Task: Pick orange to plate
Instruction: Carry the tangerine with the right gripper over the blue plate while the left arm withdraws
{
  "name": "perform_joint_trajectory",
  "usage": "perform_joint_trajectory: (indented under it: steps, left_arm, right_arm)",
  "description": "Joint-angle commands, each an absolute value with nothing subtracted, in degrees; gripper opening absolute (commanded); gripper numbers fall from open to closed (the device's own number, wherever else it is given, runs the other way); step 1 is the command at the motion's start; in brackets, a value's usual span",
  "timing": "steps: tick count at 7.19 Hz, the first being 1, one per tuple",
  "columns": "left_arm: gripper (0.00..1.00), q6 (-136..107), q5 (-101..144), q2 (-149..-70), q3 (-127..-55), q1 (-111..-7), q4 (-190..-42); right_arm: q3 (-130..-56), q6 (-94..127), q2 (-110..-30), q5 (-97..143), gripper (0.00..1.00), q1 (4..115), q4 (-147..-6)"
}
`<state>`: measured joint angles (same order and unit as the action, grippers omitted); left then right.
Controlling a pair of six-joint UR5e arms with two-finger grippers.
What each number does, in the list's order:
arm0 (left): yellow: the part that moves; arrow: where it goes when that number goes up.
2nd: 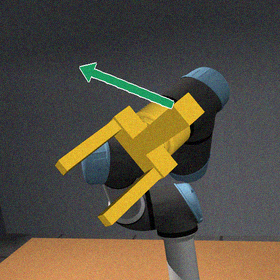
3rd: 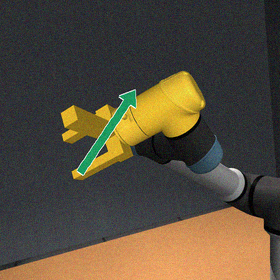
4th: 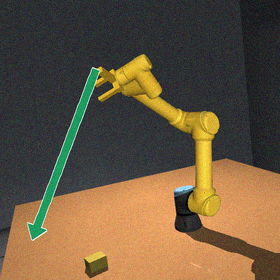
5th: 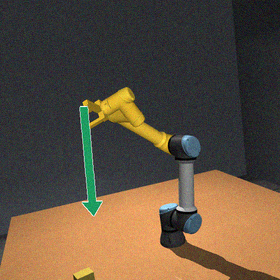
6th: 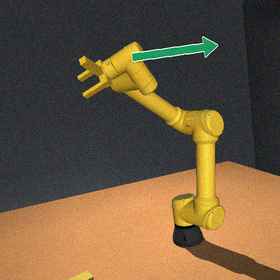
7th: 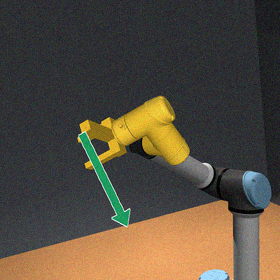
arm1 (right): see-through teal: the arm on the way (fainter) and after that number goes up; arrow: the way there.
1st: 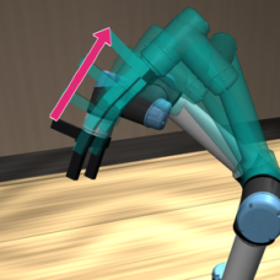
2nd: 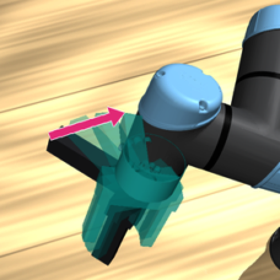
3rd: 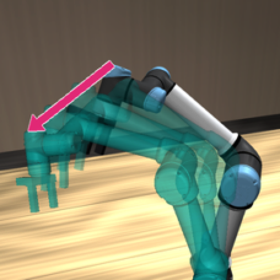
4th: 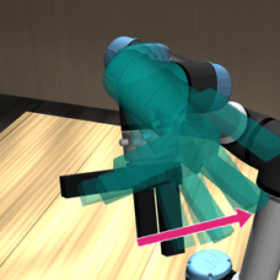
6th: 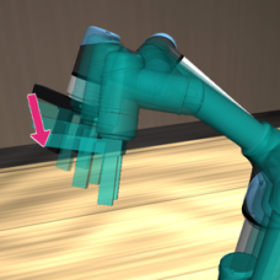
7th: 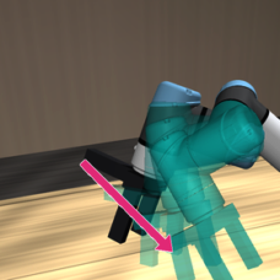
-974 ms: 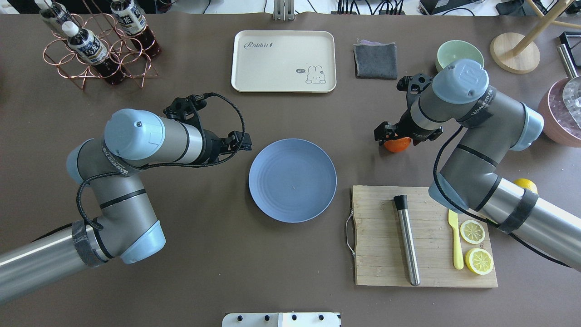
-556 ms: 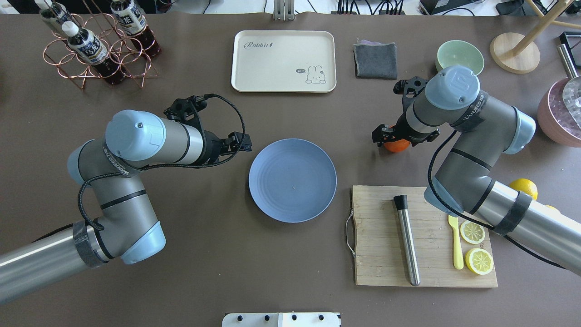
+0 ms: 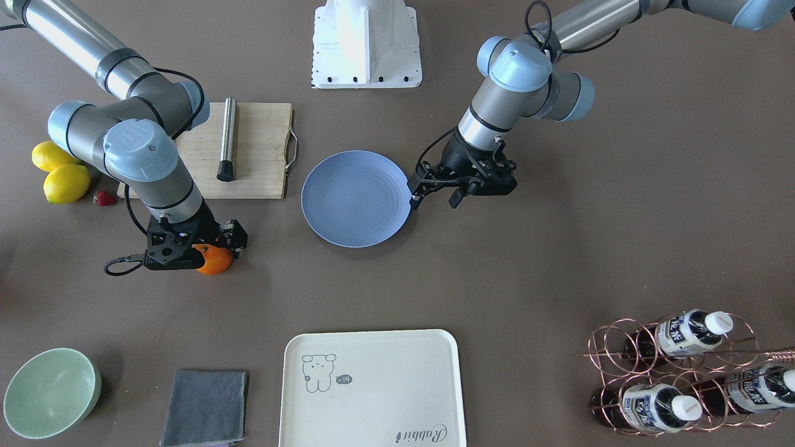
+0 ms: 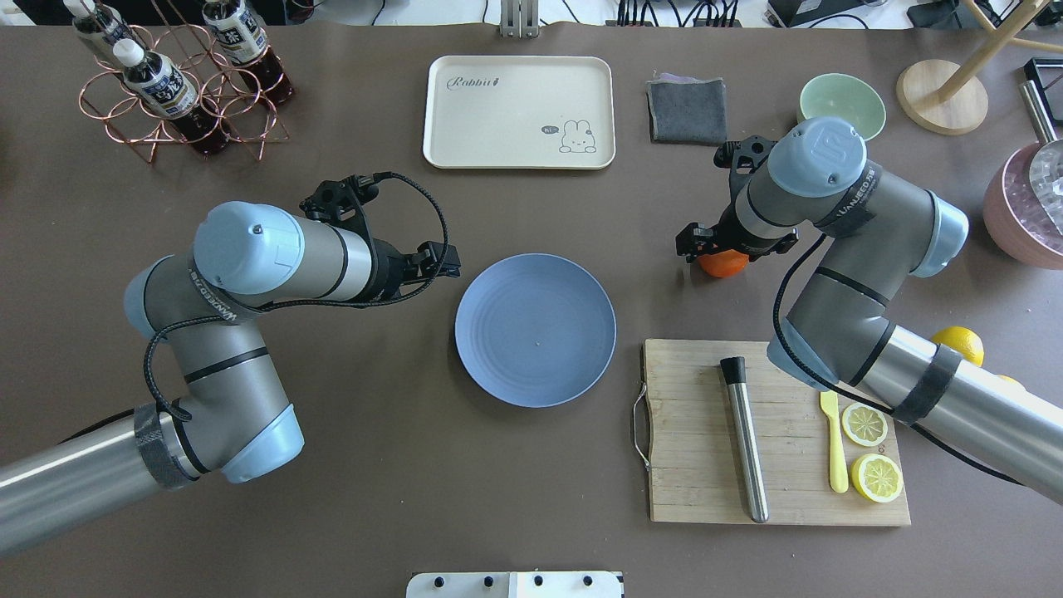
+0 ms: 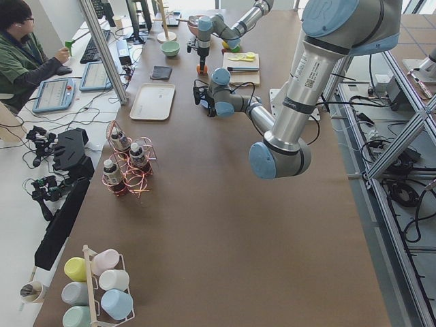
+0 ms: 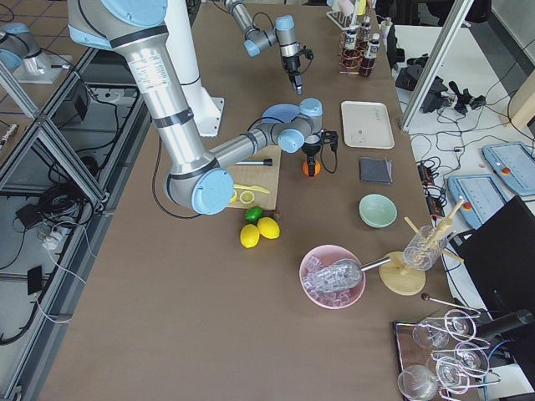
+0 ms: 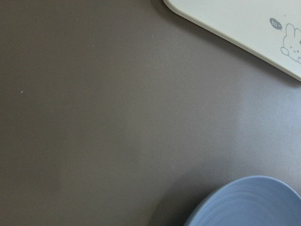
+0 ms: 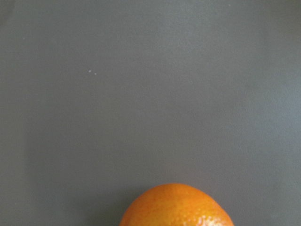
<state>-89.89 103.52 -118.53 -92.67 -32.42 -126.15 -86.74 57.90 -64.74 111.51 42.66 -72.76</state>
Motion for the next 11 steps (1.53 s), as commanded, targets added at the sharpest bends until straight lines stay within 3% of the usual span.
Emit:
perform_joint_trajectory:
  steps: [1,2,6,9,11]
  left_arm:
    - [0.98,-89.82,103.45,-118.56,-92.29,-32.52,-126.3]
    - [0.98,-89.74,103.71,-118.65,-92.29,-32.95,-126.3]
    - [0.98,-65.44,103.18,-118.3,-93.51,-39.7,-120.43]
    - [0.98,-65.39,103.71,-117.78,-94.65,-46.92,-121.11]
    - [0.98,-61.04,112.0,-111.83,-98.15,-50.51,-120.68]
  right_arm:
    - [-86.75,57.83,-64.34,111.45,0.24,42.98,-72.69]
    - [-86.84,57.48,-63.2,111.71,0.0,43.59,-72.77]
    - [-92.63,62.27,-54.88,112.15,0.0,42.91,-81.61]
    - [-92.37,71.0,-49.67,104.18,0.0,33.08,-82.27]
    - [-91.41,73.46,-48.43,98.9,0.0,27.27,-82.35]
